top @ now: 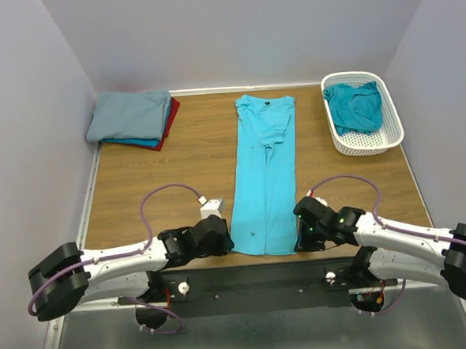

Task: Fold and stack the t-shirts
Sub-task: Fold the tshirt

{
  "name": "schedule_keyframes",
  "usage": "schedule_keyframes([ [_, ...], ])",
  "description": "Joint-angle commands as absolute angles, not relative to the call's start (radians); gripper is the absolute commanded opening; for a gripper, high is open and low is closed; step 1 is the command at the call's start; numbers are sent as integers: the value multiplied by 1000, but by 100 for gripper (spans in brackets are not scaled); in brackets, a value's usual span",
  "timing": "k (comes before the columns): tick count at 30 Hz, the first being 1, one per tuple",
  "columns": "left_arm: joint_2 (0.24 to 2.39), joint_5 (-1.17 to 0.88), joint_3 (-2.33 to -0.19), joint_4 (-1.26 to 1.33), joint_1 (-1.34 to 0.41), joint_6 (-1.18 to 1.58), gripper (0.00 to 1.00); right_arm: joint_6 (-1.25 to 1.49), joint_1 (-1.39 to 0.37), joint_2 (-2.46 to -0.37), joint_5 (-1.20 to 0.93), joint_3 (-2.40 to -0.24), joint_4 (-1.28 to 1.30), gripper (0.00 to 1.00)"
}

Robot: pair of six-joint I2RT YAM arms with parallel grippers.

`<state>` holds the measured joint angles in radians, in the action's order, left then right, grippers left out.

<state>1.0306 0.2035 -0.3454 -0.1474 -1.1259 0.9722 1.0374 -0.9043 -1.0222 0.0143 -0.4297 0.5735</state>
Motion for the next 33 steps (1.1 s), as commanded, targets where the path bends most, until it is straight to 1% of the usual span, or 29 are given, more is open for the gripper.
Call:
schedule_keyframes([
  [1, 1040, 172, -339, -155, -1124, 973, 33, 1039, -916, -1017, 55, -413, 575, 9],
  [12, 1086, 135, -333, -132, -1138, 971, 32, 1032, -916, -1026, 55, -417, 572, 9],
  [13, 1091, 133, -331, -124, -1140, 969, 26, 1032, -917, -1025, 58, -416, 572, 9],
  [14, 1092, 133, -330, -120, -1141, 971, 24, 1032, -917, -1023, 57, -419, 572, 9],
  [15, 1094, 135, -331, -115, -1141, 971, 17, 1034, -916, -1020, 58, -420, 571, 8],
  [16, 1095, 137, -331, -112, -1143, 971, 15, 1034, -916, -1016, 60, -420, 572, 6],
  [17, 1092, 141, -333, -100, -1144, 976, 10, 1037, -917, -1002, 60, -423, 571, 4],
  [18, 1089, 144, -333, -92, -1146, 977, 10, 1038, -919, -994, 61, -423, 572, 1],
  [20, 1074, 155, -333, -65, -1147, 986, 1, 1040, -919, -977, 69, -423, 574, 0],
  [27, 1014, 228, -342, 17, -1149, 1026, 0, 1048, -919, -942, 80, -451, 587, 0],
  [33, 1083, 247, -373, 123, -1112, 988, 0, 1022, -919, -968, 150, -508, 591, 0],
])
